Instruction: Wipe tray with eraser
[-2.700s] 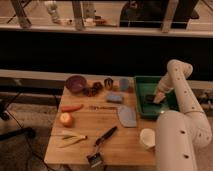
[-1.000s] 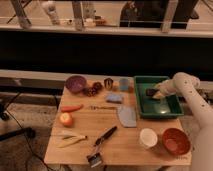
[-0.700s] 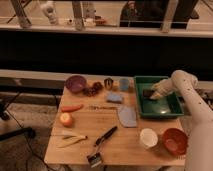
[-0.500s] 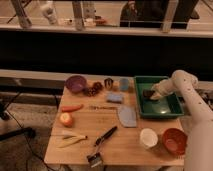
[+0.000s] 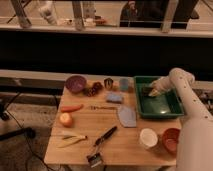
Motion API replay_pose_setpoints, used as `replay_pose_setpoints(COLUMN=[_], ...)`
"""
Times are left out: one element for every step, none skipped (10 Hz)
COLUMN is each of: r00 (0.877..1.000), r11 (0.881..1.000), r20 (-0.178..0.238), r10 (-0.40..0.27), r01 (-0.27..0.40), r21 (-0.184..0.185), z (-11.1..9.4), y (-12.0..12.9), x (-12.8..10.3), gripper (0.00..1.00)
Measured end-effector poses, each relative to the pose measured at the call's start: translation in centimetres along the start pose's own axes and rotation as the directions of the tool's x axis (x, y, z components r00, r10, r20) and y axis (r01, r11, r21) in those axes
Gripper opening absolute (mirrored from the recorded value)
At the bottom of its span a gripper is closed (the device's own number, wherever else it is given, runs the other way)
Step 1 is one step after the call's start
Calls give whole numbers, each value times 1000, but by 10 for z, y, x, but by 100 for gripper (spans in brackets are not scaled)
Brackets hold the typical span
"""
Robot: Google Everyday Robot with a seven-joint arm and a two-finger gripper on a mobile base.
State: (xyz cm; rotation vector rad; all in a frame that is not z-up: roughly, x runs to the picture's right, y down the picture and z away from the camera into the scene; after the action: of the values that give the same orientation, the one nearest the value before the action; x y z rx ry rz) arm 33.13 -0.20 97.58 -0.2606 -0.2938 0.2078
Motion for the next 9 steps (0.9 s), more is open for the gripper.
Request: replay_pose_setpoints(r00=[1000, 1000, 1000, 999, 999, 999, 999, 998, 998], r11=[1000, 1000, 1000, 999, 999, 999, 999, 999, 999], r20=[-1, -10, -20, -30, -37, -46, -52, -55, -58], r10=[-11, -15, -16, -14, -11, -10, -10, -9, -6], r01=[11, 15, 16, 13, 10, 8, 8, 7, 3], r21=[-4, -11, -20, -33, -39, -45, -47, -47, -47], z=[4, 6, 5, 5, 3, -5, -13, -22, -31], y=[0, 6, 12, 21, 25, 36, 44, 52, 59], x=[-5, -1, 2, 7, 11, 15, 17, 18, 20], gripper=[0, 0, 0, 0, 0, 0, 0, 0, 0])
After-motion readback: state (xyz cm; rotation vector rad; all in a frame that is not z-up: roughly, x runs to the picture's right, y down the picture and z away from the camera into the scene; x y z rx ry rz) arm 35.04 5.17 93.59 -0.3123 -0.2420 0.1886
